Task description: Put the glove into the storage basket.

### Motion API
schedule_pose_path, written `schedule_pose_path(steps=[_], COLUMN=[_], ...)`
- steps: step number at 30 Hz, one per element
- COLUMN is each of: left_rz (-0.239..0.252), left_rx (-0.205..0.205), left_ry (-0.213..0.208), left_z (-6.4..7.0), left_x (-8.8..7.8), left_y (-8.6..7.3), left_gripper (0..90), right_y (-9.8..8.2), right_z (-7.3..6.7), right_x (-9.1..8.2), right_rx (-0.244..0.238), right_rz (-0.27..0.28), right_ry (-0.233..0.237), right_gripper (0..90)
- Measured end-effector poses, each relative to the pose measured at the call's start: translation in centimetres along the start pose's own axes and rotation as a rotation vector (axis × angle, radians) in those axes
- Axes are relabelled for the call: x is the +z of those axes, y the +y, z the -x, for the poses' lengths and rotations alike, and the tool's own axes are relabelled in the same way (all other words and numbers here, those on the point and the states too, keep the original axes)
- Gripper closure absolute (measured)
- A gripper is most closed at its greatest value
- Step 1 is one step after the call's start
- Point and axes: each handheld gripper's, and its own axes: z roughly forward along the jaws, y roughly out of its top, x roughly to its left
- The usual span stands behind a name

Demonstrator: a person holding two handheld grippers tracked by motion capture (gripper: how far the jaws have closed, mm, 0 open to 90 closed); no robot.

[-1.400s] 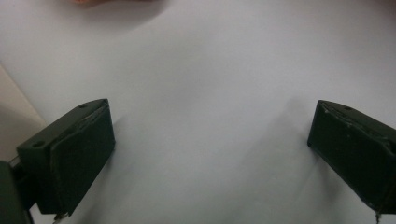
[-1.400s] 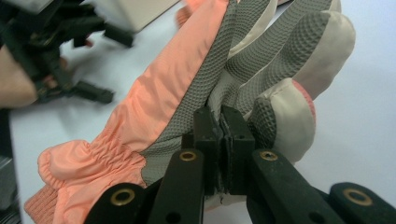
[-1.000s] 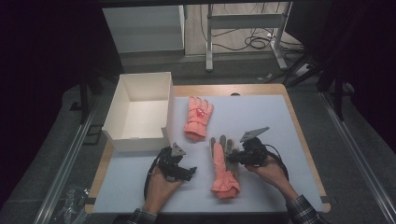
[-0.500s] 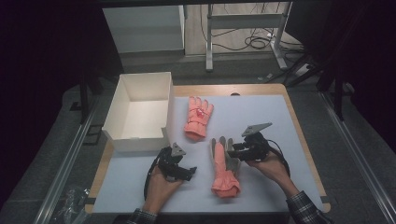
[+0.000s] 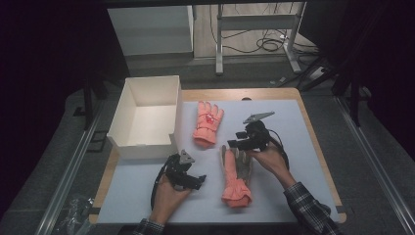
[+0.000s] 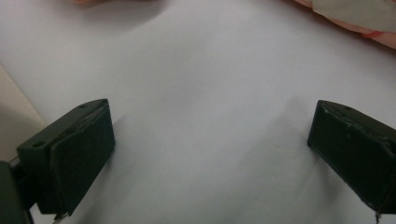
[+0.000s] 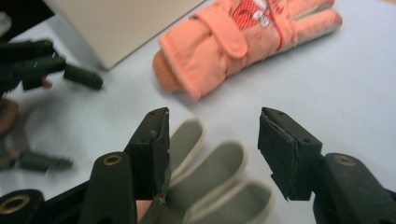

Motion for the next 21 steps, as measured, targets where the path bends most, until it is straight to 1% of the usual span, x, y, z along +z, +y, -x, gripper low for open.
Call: schedule_pose_path(steps=[2, 6, 7, 10, 15, 18, 21], left_rz=[-0.002, -0.001, -0.002, -0.001, 0.000, 0.000, -0.001], left_rx=[0.002, 0.002, 0.002, 0.002, 0.000, 0.003, 0.001], left_ry=[0.001, 0.000, 0.000, 0.000, -0.001, 0.001, 0.000], left_z=[0.0, 0.0, 0.0, 0.0, 0.0, 0.0, 0.0], left_x=[0.0, 0.0, 0.0, 0.0, 0.0, 0.0, 0.0], left_y=[0.0, 0.0, 0.0, 0.0, 0.0, 0.0, 0.0], left_gripper=[0.7, 0.7, 0.7, 0.7, 0.7, 0.7, 0.7], right_y=[0.6, 1.7, 2.0, 2.8, 4.0, 4.7, 5.3], right_z=[0.3, 0.8, 0.9, 1.0, 1.5, 1.9, 2.3], right_x=[0.5, 1.6, 1.9, 2.7, 4.1, 5.0, 5.8], right_rx=[0.007, 0.039, 0.038, 0.035, 0.034, 0.030, 0.037], right_rz=[0.007, 0.006, 0.002, -0.001, 0.003, 0.002, 0.003], right_ry=[-0.003, 0.001, -0.001, -0.030, -0.054, -0.079, -0.090], right_gripper=[42.2, 40.7, 40.4, 39.5, 39.3, 39.6, 45.0])
